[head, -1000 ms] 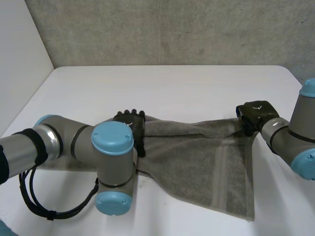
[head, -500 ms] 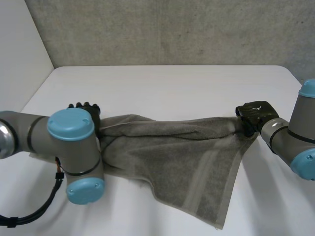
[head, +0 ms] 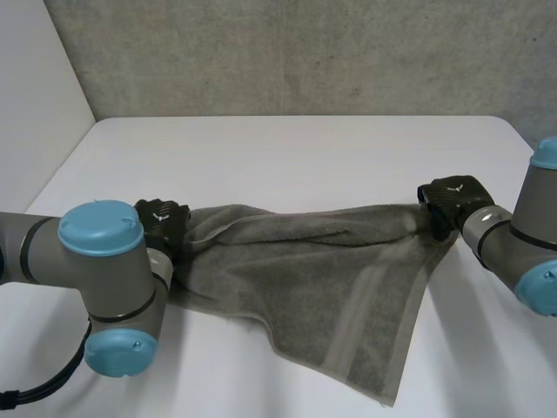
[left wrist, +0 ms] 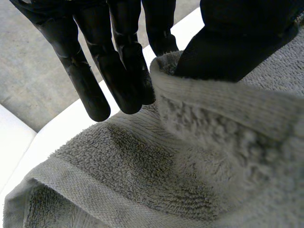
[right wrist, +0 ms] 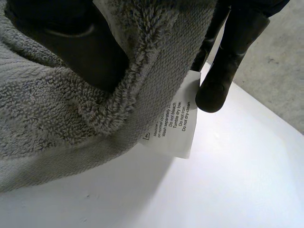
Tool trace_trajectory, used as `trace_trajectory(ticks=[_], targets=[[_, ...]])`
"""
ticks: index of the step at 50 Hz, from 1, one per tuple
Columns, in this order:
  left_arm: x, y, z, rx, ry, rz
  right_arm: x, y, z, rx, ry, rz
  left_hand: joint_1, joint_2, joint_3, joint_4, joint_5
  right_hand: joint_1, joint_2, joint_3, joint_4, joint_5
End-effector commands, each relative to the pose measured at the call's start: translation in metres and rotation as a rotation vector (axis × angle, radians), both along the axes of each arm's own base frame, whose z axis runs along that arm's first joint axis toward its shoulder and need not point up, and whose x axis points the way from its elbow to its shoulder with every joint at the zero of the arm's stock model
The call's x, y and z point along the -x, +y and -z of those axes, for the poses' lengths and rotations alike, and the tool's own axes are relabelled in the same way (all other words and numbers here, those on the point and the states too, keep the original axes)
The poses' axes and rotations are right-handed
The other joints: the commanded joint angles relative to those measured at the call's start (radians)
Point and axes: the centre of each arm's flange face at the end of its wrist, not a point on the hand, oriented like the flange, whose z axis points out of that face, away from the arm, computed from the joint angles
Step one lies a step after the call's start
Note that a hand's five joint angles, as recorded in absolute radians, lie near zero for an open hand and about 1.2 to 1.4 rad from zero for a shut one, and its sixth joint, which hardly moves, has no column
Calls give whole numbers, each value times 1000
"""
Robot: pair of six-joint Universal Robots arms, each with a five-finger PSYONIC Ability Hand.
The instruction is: Fold the towel.
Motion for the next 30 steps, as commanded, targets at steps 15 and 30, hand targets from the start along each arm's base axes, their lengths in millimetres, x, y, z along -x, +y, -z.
trace_trajectory(ticks=[15, 30], targets=[[23, -129, -85, 449, -100, 210, -44, -69, -86, 465, 108, -43, 223, 197, 199, 199, 214, 61, 60, 71, 59, 56], [13, -161, -252, 1037, 276, 205, -49, -88, -231, 1188, -120, 95, 223, 197, 199, 199, 214, 61, 60, 71, 59, 56]])
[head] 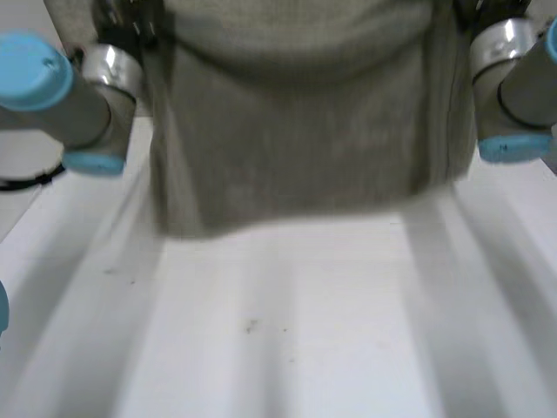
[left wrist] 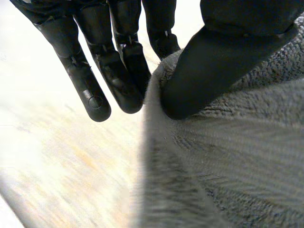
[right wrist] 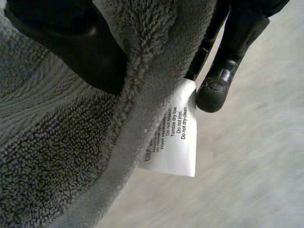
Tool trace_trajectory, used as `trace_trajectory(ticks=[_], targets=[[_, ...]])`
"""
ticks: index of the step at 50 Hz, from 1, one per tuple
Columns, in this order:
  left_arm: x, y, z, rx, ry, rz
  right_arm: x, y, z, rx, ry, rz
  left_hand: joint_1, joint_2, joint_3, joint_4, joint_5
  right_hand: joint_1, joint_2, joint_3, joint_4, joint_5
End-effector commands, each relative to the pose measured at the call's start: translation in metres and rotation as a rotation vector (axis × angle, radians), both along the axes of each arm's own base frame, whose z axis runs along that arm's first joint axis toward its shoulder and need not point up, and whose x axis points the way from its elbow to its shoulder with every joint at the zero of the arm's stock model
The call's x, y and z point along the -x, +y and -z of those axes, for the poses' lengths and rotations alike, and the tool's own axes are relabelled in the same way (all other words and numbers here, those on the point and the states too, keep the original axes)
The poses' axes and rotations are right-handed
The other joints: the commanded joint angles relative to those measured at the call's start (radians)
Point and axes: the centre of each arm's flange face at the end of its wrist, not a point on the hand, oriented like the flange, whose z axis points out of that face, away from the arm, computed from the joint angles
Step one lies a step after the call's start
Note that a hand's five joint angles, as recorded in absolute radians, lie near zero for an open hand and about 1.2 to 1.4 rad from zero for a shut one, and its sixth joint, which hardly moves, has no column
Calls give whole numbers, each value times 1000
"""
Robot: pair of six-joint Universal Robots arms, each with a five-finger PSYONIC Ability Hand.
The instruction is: Fold the towel.
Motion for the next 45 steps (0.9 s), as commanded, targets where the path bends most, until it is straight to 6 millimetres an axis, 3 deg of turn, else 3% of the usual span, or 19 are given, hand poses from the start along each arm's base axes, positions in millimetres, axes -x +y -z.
trace_trajectory(ticks=[1, 5, 6, 8, 9, 10, 11, 12, 13, 14, 15, 16, 17, 19, 21, 26, 30, 39, 45], targets=[[-16, -6, -40, 92, 184, 96, 3, 6, -27, 139, -57, -9, 204, 179, 179, 178, 196, 61, 60, 71, 59, 56], [-17, -9, 8, -125, 164, 110, 3, 5, -1, 11, -38, -42, 204, 179, 179, 178, 196, 61, 60, 71, 59, 56], [-17, -9, 8, -126, 164, 110, 3, 5, -1, 10, -38, -43, 204, 179, 179, 178, 196, 61, 60, 71, 59, 56], [-22, -5, 58, -305, 115, 96, 0, 11, 44, -219, 46, -96, 204, 179, 179, 178, 196, 61, 60, 71, 59, 56], [-22, -5, 59, -306, 115, 96, 0, 11, 44, -220, 46, -96, 204, 179, 179, 178, 196, 61, 60, 71, 59, 56], [-22, 2, 84, -394, 83, 105, 0, 17, 68, -343, 92, -122, 204, 179, 179, 178, 196, 61, 60, 71, 59, 56], [-22, 2, 85, -395, 83, 106, 1, 26, 94, -478, 135, -149, 204, 179, 179, 178, 196, 61, 60, 71, 59, 56], [-23, 12, 112, -481, 49, 123, 1, 26, 94, -479, 135, -149, 204, 179, 179, 178, 196, 61, 60, 71, 59, 56], [-25, 23, 140, -568, 16, 139, 1, 36, 118, -604, 170, -176, 204, 179, 179, 178, 196, 61, 60, 71, 59, 56], [-25, 23, 140, -569, 16, 139, 3, 47, 142, -721, 199, -194, 204, 179, 179, 178, 196, 61, 60, 71, 59, 56], [-27, 37, 166, -648, -17, 161, 3, 47, 142, -722, 199, -195, 204, 179, 179, 178, 196, 61, 60, 71, 59, 56], [-28, 51, 188, -717, -53, 189, 4, 56, 163, -812, 225, -211, 204, 179, 179, 178, 196, 61, 60, 71, 59, 56], [-28, 51, 188, -718, -53, 190, 4, 56, 163, -813, 226, -211, 204, 179, 179, 178, 196, 61, 60, 71, 59, 56], [-28, 66, 207, -774, -92, 215, 8, 68, 196, -919, 257, -219, 204, 179, 179, 178, 196, 61, 60, 71, 59, 56], [-33, 92, 235, -851, -179, 230, 12, 72, 205, -950, 267, -212, 204, 179, 179, 178, 196, 61, 60, 71, 59, 56], [-40, 119, 245, -870, -301, 212, 25, 75, 218, -1010, 266, -173, 204, 179, 179, 178, 196, 61, 60, 71, 59, 56], [-43, 130, 237, -851, -336, 203, 37, 80, 209, -1026, 238, -150, 204, 179, 179, 178, 196, 61, 60, 71, 59, 56], [-62, 138, 194, -781, -305, 148, 56, 103, 188, -1031, 237, -118, 204, 179, 179, 178, 196, 61, 60, 71, 59, 56], [-75, 151, 155, -738, -287, 112, 63, 139, 150, -1029, 285, -128, 204, 179, 179, 178, 196, 61, 60, 71, 59, 56]])
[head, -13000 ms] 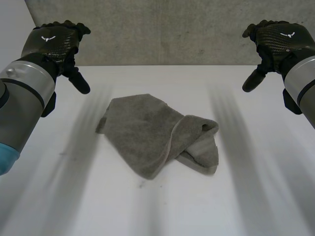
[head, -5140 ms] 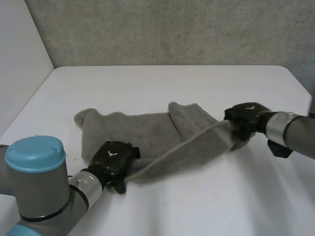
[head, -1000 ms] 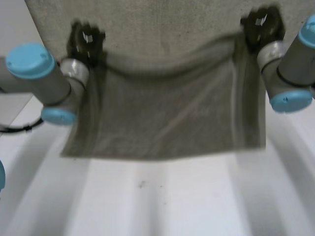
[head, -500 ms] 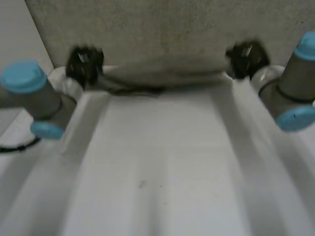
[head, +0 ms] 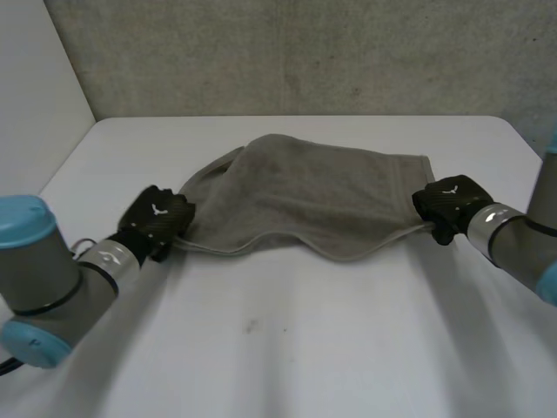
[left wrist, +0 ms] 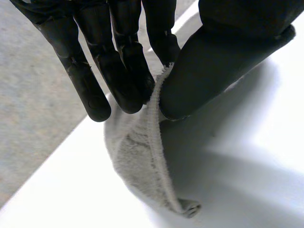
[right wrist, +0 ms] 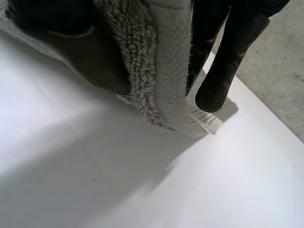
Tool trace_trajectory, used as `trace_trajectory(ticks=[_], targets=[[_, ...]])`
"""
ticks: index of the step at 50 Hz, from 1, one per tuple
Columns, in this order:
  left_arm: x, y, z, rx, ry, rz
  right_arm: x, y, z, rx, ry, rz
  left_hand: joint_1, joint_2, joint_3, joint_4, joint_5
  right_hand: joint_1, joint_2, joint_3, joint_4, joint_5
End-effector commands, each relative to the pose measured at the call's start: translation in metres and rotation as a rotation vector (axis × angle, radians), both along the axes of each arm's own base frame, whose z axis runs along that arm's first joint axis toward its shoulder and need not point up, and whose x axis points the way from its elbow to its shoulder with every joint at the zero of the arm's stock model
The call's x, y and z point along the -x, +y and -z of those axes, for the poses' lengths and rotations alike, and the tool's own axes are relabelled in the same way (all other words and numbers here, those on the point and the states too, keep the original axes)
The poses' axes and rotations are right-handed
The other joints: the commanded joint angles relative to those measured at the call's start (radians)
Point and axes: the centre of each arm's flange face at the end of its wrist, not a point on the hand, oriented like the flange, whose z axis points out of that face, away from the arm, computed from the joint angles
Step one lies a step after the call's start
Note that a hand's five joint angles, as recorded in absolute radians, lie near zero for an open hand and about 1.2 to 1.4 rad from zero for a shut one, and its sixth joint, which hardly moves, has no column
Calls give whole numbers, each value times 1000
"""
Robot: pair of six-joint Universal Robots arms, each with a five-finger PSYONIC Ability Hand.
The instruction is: Fold the towel.
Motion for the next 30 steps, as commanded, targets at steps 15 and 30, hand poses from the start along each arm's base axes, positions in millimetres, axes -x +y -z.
trace_trajectory(ticks=[15, 30], targets=[[-31, 82, -131, 45, 7, -49, 50, 105, -125, 27, 314, -72, 200, 178, 179, 178, 191, 61, 60, 71, 59, 51], [-25, 51, -49, -295, -77, -43, 50, 58, -50, -239, 395, -122, 200, 178, 179, 178, 191, 61, 60, 71, 59, 51]])
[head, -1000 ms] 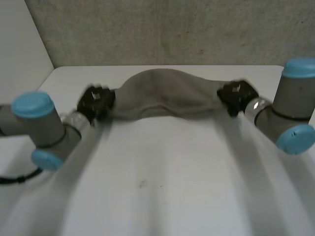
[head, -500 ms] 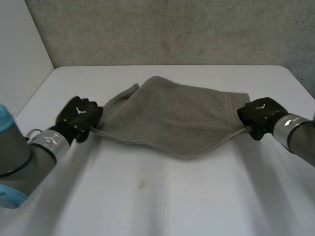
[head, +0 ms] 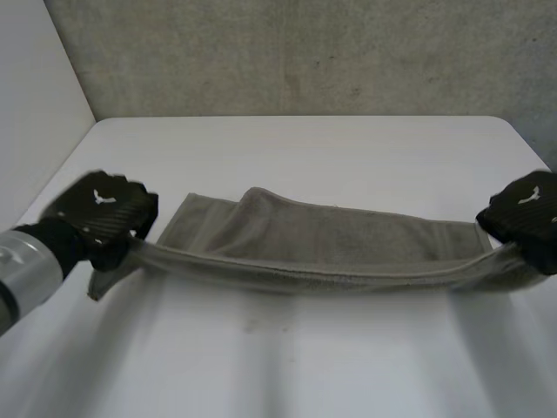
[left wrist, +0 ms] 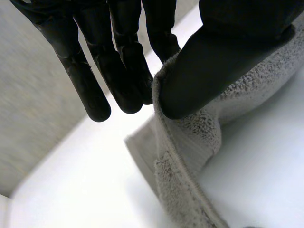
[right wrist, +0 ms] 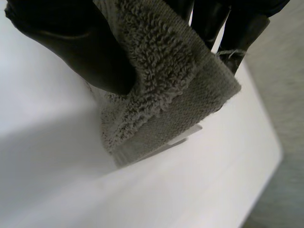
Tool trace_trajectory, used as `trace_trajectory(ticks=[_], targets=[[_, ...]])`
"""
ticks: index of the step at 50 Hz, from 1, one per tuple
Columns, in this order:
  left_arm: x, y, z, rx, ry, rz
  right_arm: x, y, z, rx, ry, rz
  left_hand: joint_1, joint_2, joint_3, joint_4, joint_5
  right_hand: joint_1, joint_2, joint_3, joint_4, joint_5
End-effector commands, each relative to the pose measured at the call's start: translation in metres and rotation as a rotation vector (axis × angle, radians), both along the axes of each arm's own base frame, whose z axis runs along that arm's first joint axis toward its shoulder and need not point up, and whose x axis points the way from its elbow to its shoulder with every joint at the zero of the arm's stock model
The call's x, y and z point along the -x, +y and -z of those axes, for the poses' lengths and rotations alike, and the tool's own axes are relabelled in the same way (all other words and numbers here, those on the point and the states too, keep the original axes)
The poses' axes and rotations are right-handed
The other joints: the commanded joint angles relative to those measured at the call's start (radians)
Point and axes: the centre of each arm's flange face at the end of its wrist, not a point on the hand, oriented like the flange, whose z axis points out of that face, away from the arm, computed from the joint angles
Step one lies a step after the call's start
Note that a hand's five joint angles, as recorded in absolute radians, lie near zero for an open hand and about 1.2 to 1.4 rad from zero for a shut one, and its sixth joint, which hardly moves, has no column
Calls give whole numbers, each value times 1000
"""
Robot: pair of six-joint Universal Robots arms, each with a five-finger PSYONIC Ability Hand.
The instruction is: Fold the towel.
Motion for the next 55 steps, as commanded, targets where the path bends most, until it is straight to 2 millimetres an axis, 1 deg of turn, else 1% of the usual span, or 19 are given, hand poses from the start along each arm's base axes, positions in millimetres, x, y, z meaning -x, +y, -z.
trace_trajectory(ticks=[1, 9, 13, 15, 16, 17, 18, 20, 22, 29, 33, 35, 37, 38, 42, 43, 45, 50, 55], targets=[[9, -38, 65, -192, -56, 15, 0, -34, 55, -179, 52, 34, 200, 178, 179, 178, 191, 61, 60, 71, 59, 52], [23, -100, 75, -108, -82, 47, -22, -84, 75, -113, 81, 32, 200, 178, 179, 178, 191, 61, 60, 71, 59, 52], [31, -146, 49, 87, -38, 30, -44, -138, 37, 210, -50, 58, 200, 178, 179, 178, 191, 61, 60, 71, 59, 52], [45, -183, -2, 306, 97, 22, -53, -156, 13, 352, -136, 68, 200, 178, 179, 178, 191, 61, 60, 71, 59, 52], [45, -183, -3, 307, 97, 22, -60, -170, -11, 489, -226, 73, 200, 178, 179, 178, 191, 61, 60, 71, 59, 52], [48, -196, -33, 416, 181, 18, -65, -181, -39, 631, -321, 73, 200, 178, 179, 178, 191, 61, 60, 71, 59, 52], [48, -197, -33, 417, 182, 18, -65, -181, -39, 633, -322, 73, 200, 178, 179, 178, 191, 61, 60, 71, 59, 52], [52, -211, -92, 626, 358, 23, -68, -189, -63, 759, -408, 68, 200, 178, 179, 178, 191, 61, 60, 71, 59, 52], [51, -213, -115, 718, 431, 20, -70, -192, -97, 949, -529, 54, 200, 178, 179, 178, 191, 61, 60, 71, 59, 52], [41, -210, -165, 966, 626, -53, -75, -170, -101, 920, -557, 81, 200, 178, 179, 178, 191, 61, 60, 71, 59, 52], [40, -210, -116, 783, 568, -92, -74, -160, -70, 748, -501, 97, 200, 178, 179, 178, 191, 61, 60, 71, 59, 52], [40, -210, -116, 782, 568, -92, -73, -155, -48, 639, -466, 106, 200, 178, 179, 178, 191, 61, 60, 71, 59, 52], [38, -201, -60, 586, 504, -129, -73, -152, -32, 564, -443, 114, 200, 178, 179, 178, 191, 61, 60, 71, 59, 52], [38, -201, -59, 585, 504, -129, -72, -148, -15, 492, -419, 118, 200, 178, 179, 178, 191, 61, 60, 71, 59, 52], [32, -175, 16, 349, 425, -151, -73, -135, 41, 313, -369, 91, 200, 178, 179, 178, 191, 61, 60, 71, 59, 52], [32, -175, 16, 349, 425, -151, -73, -135, 41, 313, -368, 91, 200, 178, 179, 178, 191, 61, 60, 71, 59, 52], [26, -154, 60, 220, 359, -167, -74, -129, 62, 257, -355, 73, 200, 178, 179, 178, 191, 61, 60, 71, 59, 52], [18, -126, 105, 112, 223, -173, -71, -111, 129, 125, -293, 52, 200, 178, 179, 178, 191, 61, 60, 71, 59, 52], [15, -103, 127, 70, 103, -148, -64, -99, 148, 83, -265, 66, 200, 178, 179, 178, 191, 61, 60, 71, 59, 52]])
